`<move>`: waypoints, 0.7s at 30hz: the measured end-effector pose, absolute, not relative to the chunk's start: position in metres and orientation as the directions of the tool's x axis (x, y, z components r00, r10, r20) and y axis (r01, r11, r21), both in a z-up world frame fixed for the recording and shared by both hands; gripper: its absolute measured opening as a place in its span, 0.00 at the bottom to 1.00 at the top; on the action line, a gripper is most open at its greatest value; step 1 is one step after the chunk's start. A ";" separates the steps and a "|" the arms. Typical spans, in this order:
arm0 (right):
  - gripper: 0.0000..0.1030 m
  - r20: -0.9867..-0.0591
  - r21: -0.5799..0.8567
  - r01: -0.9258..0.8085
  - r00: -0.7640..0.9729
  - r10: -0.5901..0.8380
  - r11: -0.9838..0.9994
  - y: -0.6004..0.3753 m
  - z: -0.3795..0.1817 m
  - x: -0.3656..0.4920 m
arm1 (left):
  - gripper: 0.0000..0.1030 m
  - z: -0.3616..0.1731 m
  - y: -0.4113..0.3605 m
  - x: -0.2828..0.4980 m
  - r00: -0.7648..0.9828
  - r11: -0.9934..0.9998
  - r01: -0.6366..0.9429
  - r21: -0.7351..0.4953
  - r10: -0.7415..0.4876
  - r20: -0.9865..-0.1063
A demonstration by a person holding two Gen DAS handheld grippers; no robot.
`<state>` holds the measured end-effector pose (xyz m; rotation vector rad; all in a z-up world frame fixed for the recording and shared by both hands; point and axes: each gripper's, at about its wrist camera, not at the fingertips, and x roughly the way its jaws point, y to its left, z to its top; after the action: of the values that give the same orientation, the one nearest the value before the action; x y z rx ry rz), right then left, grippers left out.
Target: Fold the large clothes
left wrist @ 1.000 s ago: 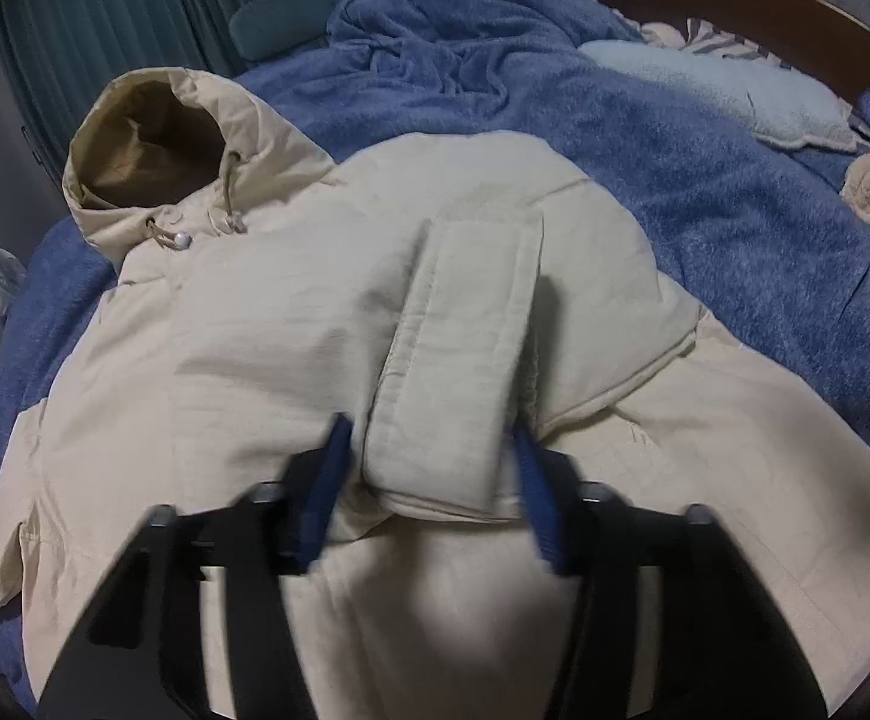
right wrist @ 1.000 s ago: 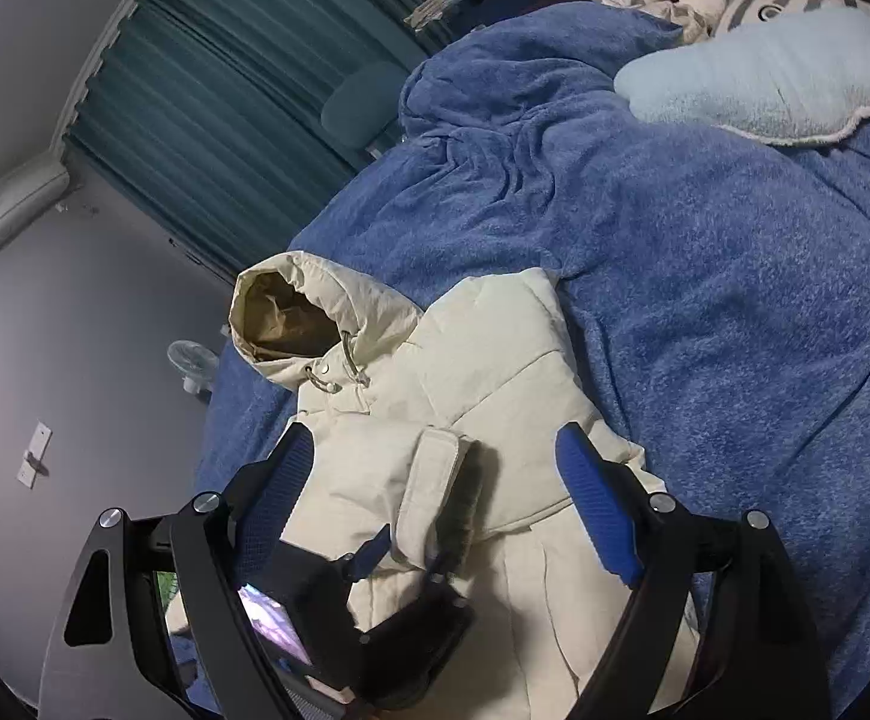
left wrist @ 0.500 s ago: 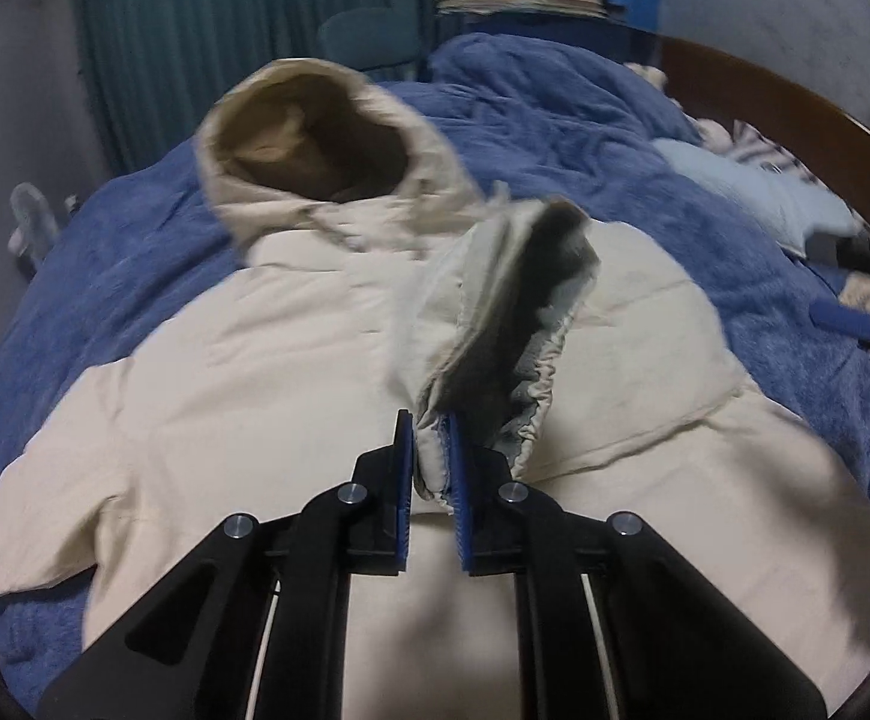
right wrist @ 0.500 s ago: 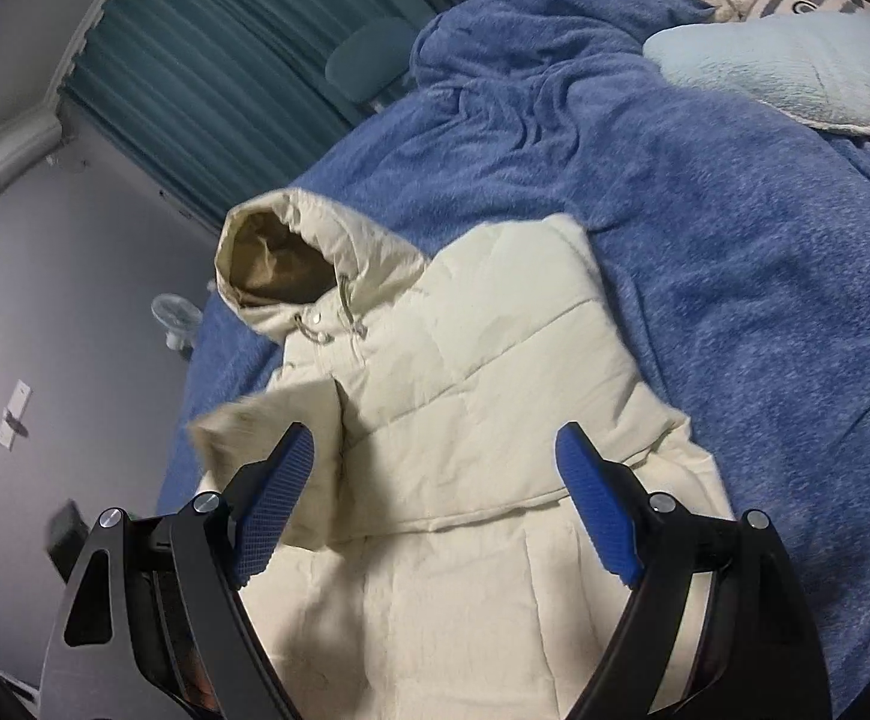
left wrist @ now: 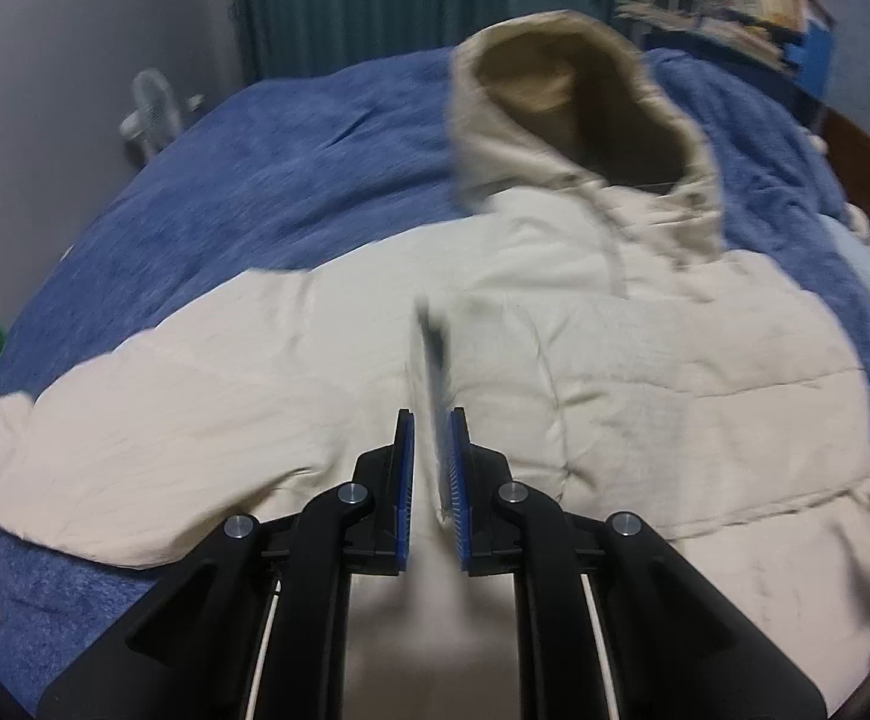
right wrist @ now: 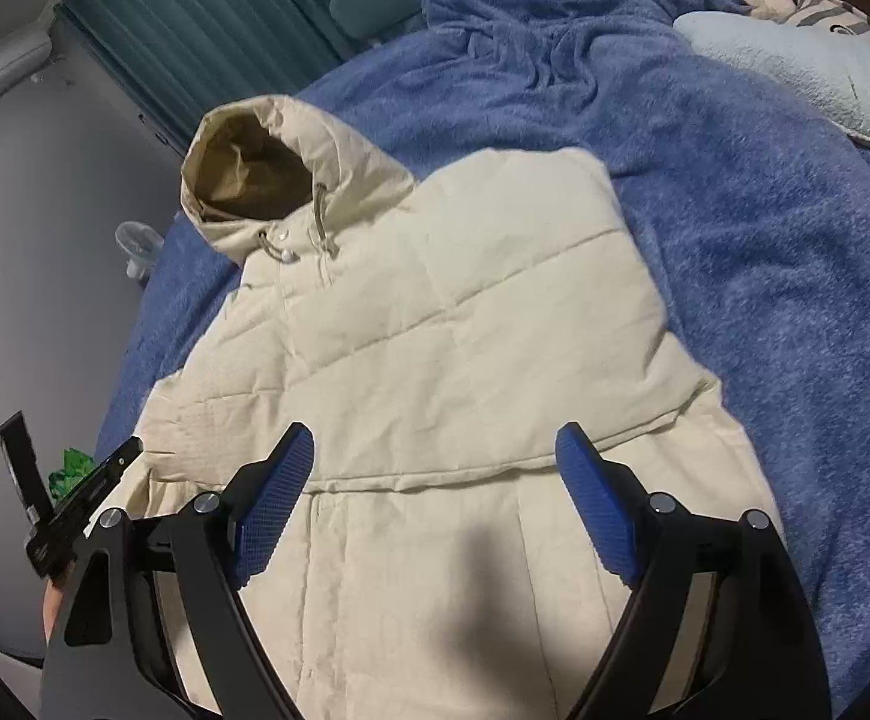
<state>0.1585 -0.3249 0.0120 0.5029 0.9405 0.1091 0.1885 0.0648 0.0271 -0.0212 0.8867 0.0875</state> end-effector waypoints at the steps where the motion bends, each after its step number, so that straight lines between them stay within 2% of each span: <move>1: 0.78 -0.751 0.452 0.123 0.587 0.302 0.884 -0.323 0.010 0.159 | 0.09 0.025 0.071 0.189 0.627 0.995 -0.097 0.004 0.064 -0.777; 3: 0.78 -0.758 0.442 0.120 0.581 0.298 0.889 -0.323 0.007 0.159 | 0.11 0.020 0.085 0.193 0.619 0.992 -0.092 -0.085 -0.010 -0.785; 4: 0.78 -0.761 0.439 0.121 0.578 0.296 0.890 -0.322 0.005 0.159 | 0.20 0.019 0.088 0.194 0.613 0.991 -0.087 -0.106 -0.031 -0.790; 5: 0.78 -0.764 0.437 0.123 0.574 0.295 0.891 -0.323 0.003 0.160 | 0.38 0.017 0.090 0.196 0.606 0.990 -0.081 -0.117 -0.045 -0.794; 7: 0.78 -0.771 0.433 0.128 0.566 0.293 0.892 -0.323 -0.001 0.161 | 0.57 0.015 0.087 0.196 0.615 0.991 -0.059 -0.119 -0.057 -0.787; 12: 0.77 -0.783 0.417 0.144 0.558 0.274 0.897 -0.325 -0.008 0.164 | 0.58 -0.011 0.069 0.206 0.564 0.993 -0.026 -0.116 -0.081 -0.822; 13: 0.77 -0.786 0.413 0.155 0.558 0.266 0.897 -0.328 -0.009 0.164 | 0.57 -0.016 0.068 0.207 0.556 0.993 -0.023 -0.114 -0.082 -0.827; 14: 0.77 -0.788 0.412 0.174 0.560 0.255 0.894 -0.333 -0.009 0.163 | 0.48 -0.022 0.067 0.207 0.551 0.991 -0.004 -0.133 -0.108 -0.827; 16: 0.77 -0.785 0.419 0.208 0.573 0.237 0.884 -0.346 -0.007 0.162 | 0.22 -0.025 0.064 0.204 0.546 0.989 0.031 -0.143 -0.137 -0.827; 17: 0.77 -0.783 0.417 0.218 0.579 0.227 0.882 -0.350 -0.007 0.162 | 0.15 -0.023 0.063 0.201 0.554 0.992 0.029 -0.121 -0.117 -0.824; 19: 0.77 -0.782 0.397 0.247 0.596 0.185 0.884 -0.363 -0.001 0.160 | 0.08 -0.014 0.063 0.194 0.565 0.994 0.032 -0.109 -0.108 -0.818; 21: 0.77 -0.778 0.405 0.266 0.603 0.177 0.875 -0.373 0.000 0.158 | 0.06 -0.005 0.067 0.187 0.559 0.992 0.021 -0.121 -0.112 -0.822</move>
<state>0.1578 -0.3726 0.0003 0.5226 0.9337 -0.0537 0.1871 0.0673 -0.0053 -0.1011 0.9754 -0.0790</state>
